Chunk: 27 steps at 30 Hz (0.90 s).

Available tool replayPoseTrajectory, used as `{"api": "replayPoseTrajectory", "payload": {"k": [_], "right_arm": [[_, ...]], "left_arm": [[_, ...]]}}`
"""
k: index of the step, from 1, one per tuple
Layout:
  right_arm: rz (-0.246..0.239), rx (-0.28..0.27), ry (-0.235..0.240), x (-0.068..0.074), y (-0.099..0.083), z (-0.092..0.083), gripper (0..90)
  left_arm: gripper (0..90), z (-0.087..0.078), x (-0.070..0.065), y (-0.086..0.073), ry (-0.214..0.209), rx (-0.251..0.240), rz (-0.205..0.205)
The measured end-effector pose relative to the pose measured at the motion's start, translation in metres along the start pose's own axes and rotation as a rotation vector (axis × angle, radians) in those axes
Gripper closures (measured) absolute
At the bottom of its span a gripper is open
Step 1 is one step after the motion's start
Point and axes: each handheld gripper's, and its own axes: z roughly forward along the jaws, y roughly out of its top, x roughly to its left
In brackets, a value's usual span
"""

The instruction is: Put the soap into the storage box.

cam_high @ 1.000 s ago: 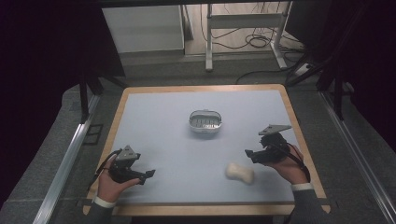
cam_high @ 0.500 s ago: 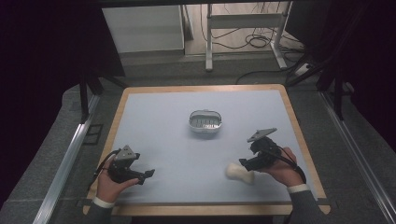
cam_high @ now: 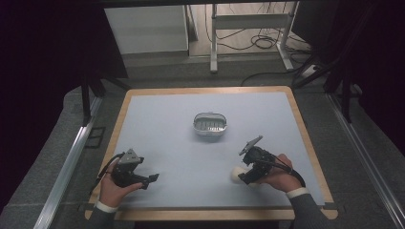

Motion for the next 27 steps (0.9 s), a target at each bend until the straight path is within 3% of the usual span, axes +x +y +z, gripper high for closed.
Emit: {"api": "replayPoseTrajectory", "payload": {"k": [6, 14, 17, 22, 27], "right_arm": [[-0.027, 0.042, 0.007, 0.007, 0.001, 0.007, 25.3], [-0.09, 0.117, 0.013, 0.014, 0.003, 0.017, 33.2], [-0.129, 0.135, -0.013, 0.016, 0.003, 0.021, 36.5], [-0.14, 0.142, -0.025, 0.016, 0.002, 0.022, 47.9], [-0.154, 0.16, -0.028, 0.018, 0.005, 0.022, 49.5]], "left_arm": [[8.8, 0.0, 0.0, 0.0, -0.001, 0.005, 0.002], [8.8, 0.002, -0.001, 0.0, -0.002, 0.006, 0.004], [8.8, 0.001, -0.001, 0.0, -0.001, 0.008, 0.005], [8.7, 0.002, 0.0, 0.0, 0.001, 0.012, 0.011], [8.7, 0.002, -0.001, 0.0, 0.0, 0.013, 0.009]]}}
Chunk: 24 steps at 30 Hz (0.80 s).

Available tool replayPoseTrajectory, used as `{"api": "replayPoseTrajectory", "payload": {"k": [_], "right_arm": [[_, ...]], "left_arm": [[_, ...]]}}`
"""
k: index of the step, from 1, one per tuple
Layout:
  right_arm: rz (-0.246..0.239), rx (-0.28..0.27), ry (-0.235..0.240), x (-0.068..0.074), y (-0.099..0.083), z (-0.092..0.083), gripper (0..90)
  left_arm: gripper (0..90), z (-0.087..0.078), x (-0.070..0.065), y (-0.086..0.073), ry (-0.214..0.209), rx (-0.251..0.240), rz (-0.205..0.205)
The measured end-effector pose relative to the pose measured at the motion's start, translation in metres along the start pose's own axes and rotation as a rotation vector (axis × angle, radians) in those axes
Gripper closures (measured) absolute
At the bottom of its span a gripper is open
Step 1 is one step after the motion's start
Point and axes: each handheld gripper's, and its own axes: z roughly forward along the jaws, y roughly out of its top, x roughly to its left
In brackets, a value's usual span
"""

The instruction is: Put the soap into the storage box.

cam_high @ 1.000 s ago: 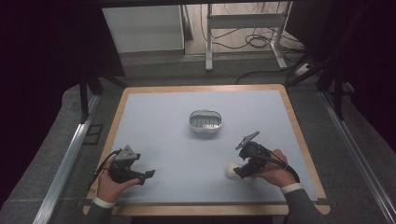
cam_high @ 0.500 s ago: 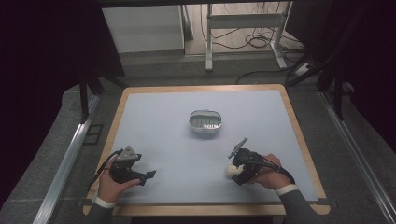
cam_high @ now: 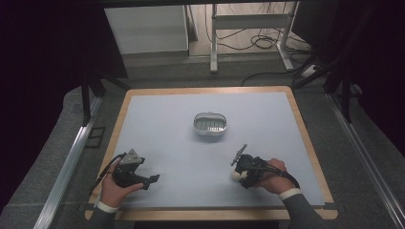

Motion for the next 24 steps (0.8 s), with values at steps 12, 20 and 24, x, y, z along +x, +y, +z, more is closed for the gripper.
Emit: {"api": "replayPoseTrajectory", "payload": {"k": [12, 20, 24], "right_arm": [[0.049, -0.071, -0.054, -0.012, -0.001, -0.022, 49.6], [0.058, -0.1, -0.08, -0.02, 0.001, -0.033, 49.6], [0.065, -0.115, -0.108, -0.022, 0.004, -0.035, 49.6]], "left_arm": [[8.7, -0.002, 0.0, 0.0, 0.005, -0.003, -0.003], [8.7, -0.002, 0.001, 0.0, 0.006, -0.004, -0.001], [8.7, -0.002, 0.001, 0.0, 0.007, 0.0, 0.0]]}}
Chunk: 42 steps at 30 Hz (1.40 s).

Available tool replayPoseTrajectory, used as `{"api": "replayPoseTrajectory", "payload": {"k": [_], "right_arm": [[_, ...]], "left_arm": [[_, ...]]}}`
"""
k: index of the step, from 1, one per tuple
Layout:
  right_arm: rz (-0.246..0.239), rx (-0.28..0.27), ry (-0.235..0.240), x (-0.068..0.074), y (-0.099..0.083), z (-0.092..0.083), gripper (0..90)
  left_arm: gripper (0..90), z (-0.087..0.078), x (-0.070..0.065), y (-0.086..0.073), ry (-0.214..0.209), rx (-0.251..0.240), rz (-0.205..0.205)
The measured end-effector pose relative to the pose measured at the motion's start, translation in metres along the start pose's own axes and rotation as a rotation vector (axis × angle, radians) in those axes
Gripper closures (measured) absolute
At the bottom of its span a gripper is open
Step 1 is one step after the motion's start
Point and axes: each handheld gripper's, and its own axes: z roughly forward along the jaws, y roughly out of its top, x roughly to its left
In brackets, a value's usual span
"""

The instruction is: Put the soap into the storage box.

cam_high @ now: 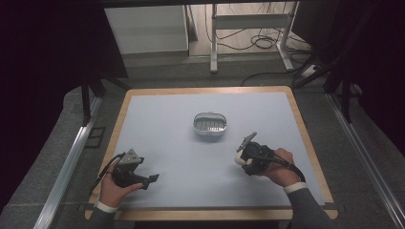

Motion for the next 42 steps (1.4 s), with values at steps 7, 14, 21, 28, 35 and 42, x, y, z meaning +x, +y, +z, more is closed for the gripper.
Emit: {"api": "replayPoseTrajectory", "payload": {"k": [7, 14, 21, 28, 35, 42], "right_arm": [[0.009, -0.023, -0.003, -0.007, 0.008, 0.0, 49.6], [0.02, -0.039, -0.002, -0.014, 0.011, 0.0, 49.6], [0.023, -0.057, -0.011, -0.018, 0.016, -0.001, 49.6], [0.018, -0.071, -0.008, -0.024, 0.025, 0.002, 49.6], [0.0, -0.083, 0.001, -0.03, 0.033, 0.002, 49.6], [0.004, -0.1, 0.007, -0.036, 0.04, 0.002, 49.6]], "left_arm": [[8.7, 0.0, 0.0, 0.0, 0.001, 0.001, 0.0], [8.7, 0.0, 0.001, 0.0, 0.005, 0.002, 0.003], [8.7, 0.001, 0.0, 0.0, 0.003, 0.003, 0.003], [8.7, 0.001, 0.0, 0.0, 0.004, 0.005, 0.004], [8.7, 0.001, 0.0, 0.0, 0.006, 0.006, 0.004], [8.7, 0.002, 0.0, 0.0, 0.006, 0.007, 0.004]]}}
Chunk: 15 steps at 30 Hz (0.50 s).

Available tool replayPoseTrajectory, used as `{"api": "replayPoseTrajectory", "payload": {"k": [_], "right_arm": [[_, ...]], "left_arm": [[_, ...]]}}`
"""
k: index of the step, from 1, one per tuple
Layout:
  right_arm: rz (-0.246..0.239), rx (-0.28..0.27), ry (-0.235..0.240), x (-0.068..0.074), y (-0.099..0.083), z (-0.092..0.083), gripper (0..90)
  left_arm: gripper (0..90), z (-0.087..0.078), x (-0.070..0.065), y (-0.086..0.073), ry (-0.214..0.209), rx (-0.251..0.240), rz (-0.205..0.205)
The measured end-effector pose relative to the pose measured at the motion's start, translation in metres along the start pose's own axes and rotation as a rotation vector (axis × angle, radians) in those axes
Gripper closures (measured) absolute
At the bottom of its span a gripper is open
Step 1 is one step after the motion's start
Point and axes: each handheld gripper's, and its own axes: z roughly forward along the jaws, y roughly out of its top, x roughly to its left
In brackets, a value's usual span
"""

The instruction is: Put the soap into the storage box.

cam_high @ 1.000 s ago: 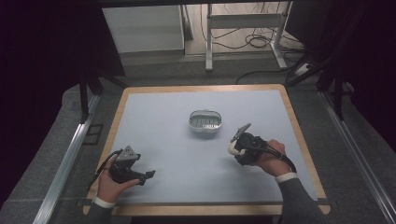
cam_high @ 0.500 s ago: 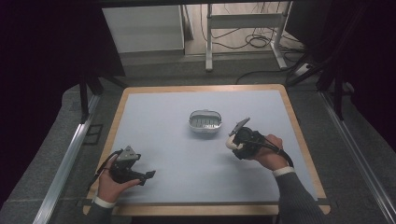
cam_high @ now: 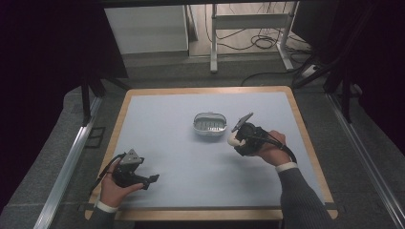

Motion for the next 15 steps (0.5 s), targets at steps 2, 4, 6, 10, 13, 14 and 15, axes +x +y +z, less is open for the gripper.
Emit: {"api": "replayPoseTrajectory", "payload": {"k": [2, 4, 6, 10, 13, 14, 15], "right_arm": [[0.0, -0.004, 0.0, -0.001, 0.002, 0.001, 49.6], [0.004, -0.008, -0.001, -0.002, 0.003, 0.002, 49.6], [0.006, -0.019, -0.004, -0.004, 0.008, 0.002, 49.6], [0.011, -0.025, 0.0, -0.008, 0.014, 0.003, 49.6], [0.013, -0.021, 0.003, -0.012, 0.018, 0.005, 49.6], [0.017, -0.021, 0.008, -0.014, 0.019, 0.007, 49.6], [0.018, -0.021, 0.011, -0.015, 0.021, 0.008, 49.6]], "left_arm": [[8.7, 0.0, 0.0, 0.0, 0.0, 0.0, 0.0], [8.7, 0.0, 0.0, 0.0, 0.0, 0.001, 0.001], [8.7, 0.002, -0.001, 0.0, -0.002, 0.005, 0.003], [8.7, 0.001, -0.001, 0.0, -0.003, 0.005, 0.003], [8.7, 0.001, 0.0, 0.0, 0.0, 0.006, 0.004], [8.7, 0.002, 0.0, 0.0, 0.0, 0.007, 0.005], [8.6, 0.002, 0.0, 0.0, -0.001, 0.008, 0.006]]}}
